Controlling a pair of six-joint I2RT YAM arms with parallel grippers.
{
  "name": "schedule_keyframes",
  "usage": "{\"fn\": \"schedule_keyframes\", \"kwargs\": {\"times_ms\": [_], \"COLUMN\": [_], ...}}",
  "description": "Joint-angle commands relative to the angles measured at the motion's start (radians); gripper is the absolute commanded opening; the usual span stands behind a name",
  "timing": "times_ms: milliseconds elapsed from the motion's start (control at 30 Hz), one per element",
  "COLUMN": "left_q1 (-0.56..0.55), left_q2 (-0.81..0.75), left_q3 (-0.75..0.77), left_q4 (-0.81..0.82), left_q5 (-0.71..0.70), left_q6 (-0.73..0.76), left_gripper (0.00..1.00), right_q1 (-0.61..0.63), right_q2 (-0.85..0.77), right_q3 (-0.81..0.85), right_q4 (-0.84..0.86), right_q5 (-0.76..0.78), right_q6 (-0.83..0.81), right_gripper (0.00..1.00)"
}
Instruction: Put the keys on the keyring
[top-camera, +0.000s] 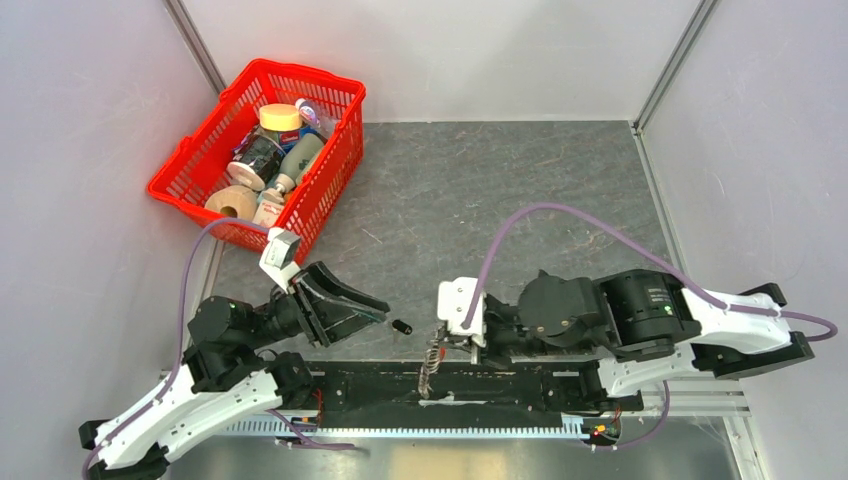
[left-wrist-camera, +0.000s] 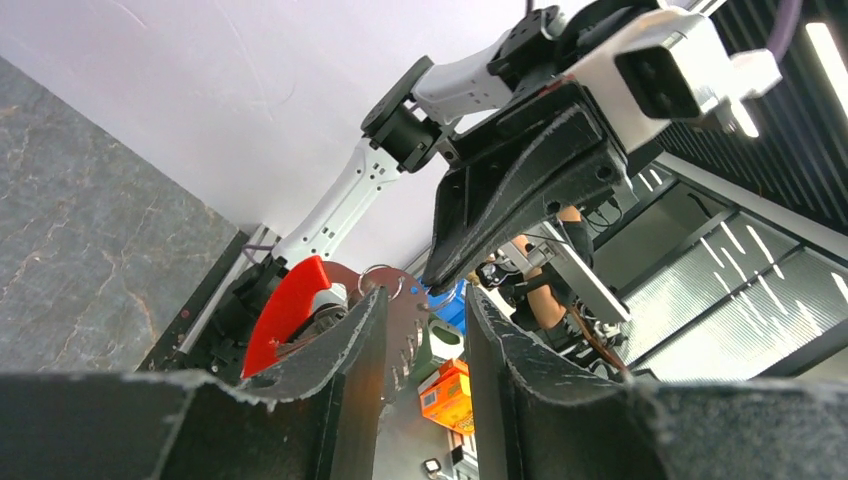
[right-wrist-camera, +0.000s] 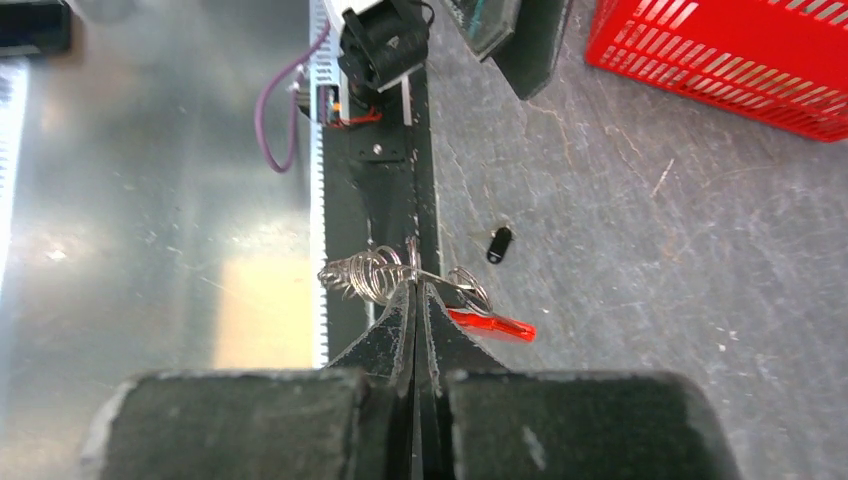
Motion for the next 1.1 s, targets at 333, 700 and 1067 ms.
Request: {"fn": "schedule_keyframes", "kwargs": {"times_ms": [333,700,1067], "left_q1": [0.001,0.001,0.001], "left_q2": [-0.033,0.046,0.274], "left_q3": [-0.031,-0.024,-0.127], "left_q4": [-0.019,-0.507,-0.534], "left_q5": [-0.025,-0.457,-0.622], "left_q6": [0.063,0.111,0.047], "left_gripper": [0.39,0.43,0.46], "right_q1": [0.006,0.006,0.006], "right_q2": [-0.261,-0.297,-0.365], "right_q3": [-0.328,-0.446,-0.581], "right_q4": [0.442,0.344,0.330], "right_q5": [0.021,0.283,0.279], "right_q6": [0.250,0.355,0.439], "right_gripper": [0.00,0.00,0.00]}}
